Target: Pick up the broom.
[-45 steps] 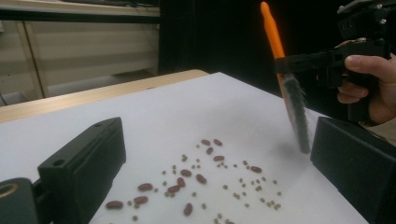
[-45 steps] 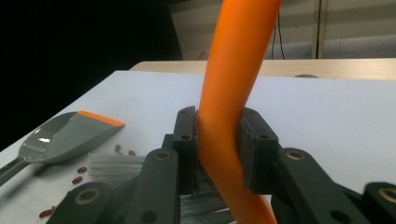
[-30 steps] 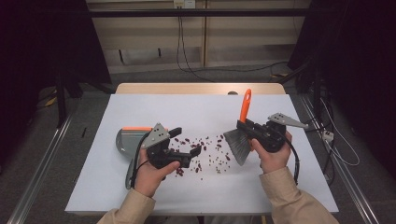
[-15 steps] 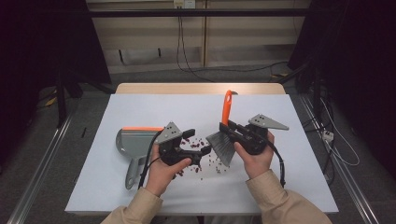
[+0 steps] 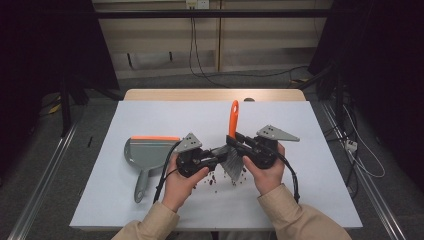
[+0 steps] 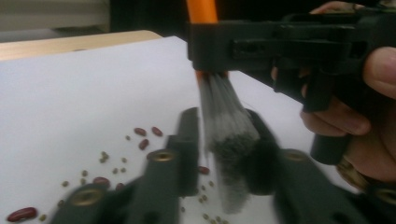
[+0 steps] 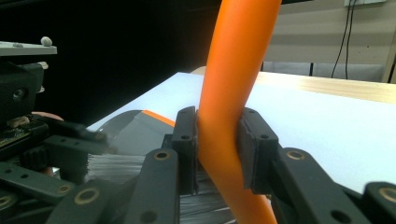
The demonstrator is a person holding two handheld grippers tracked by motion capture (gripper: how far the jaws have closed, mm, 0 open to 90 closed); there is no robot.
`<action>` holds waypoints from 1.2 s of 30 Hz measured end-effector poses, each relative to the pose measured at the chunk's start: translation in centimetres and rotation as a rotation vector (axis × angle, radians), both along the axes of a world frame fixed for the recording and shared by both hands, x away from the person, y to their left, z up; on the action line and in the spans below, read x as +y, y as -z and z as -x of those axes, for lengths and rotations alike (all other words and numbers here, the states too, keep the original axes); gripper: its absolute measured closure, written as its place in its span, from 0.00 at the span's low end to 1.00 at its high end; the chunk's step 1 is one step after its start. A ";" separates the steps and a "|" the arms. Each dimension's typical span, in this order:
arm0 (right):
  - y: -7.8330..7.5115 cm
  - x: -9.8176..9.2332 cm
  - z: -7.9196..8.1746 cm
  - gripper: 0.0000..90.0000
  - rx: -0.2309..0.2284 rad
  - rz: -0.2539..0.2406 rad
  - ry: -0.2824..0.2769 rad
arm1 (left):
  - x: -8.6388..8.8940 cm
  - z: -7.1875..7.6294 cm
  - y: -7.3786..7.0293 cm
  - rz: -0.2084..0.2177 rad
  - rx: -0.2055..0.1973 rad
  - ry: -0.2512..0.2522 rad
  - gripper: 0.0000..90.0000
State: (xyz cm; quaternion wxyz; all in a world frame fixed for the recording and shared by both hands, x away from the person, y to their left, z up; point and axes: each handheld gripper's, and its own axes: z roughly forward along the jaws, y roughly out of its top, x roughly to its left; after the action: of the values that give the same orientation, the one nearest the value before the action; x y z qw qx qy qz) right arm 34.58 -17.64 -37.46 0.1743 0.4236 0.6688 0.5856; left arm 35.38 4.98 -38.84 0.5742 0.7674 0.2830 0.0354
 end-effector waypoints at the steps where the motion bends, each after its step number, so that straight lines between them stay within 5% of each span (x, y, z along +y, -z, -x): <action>1: 0.0 0.0 0.0 0.79 0.001 -0.003 -0.003 | 0.0 0.0 0.0 -0.014 -0.007 -0.002 0.91; 12: 0.4 -0.5 -0.8 0.76 0.030 -0.059 -0.116 | 1.2 -0.1 -0.3 -0.003 0.032 0.015 0.95; 16: 0.5 -1.1 -1.1 0.57 0.016 -0.102 -0.131 | 1.9 -0.3 -0.6 0.013 0.037 0.008 0.95; 20: 0.6 -1.9 -1.4 0.49 0.022 -0.140 -0.176 | 2.4 -0.3 -0.7 0.032 0.035 0.005 0.95; 24: 1.0 -2.5 -1.2 0.46 0.006 -0.102 -0.218 | 2.8 -0.4 -0.8 0.040 0.032 -0.001 0.95; 31: 1.6 -3.4 -1.5 0.47 0.024 -0.165 -0.255 | 3.1 -0.3 -1.1 0.049 0.026 0.008 0.95; 36: 1.9 -2.9 -1.5 0.49 0.031 -0.147 -0.289 | 3.2 -0.3 -1.3 0.054 0.018 0.019 0.95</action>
State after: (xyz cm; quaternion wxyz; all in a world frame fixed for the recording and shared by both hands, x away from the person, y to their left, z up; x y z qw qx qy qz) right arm 36.09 -20.58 -39.36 0.0462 0.3437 0.6807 0.6453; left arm 35.66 8.19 -37.58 0.5925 0.7545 0.2818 0.0155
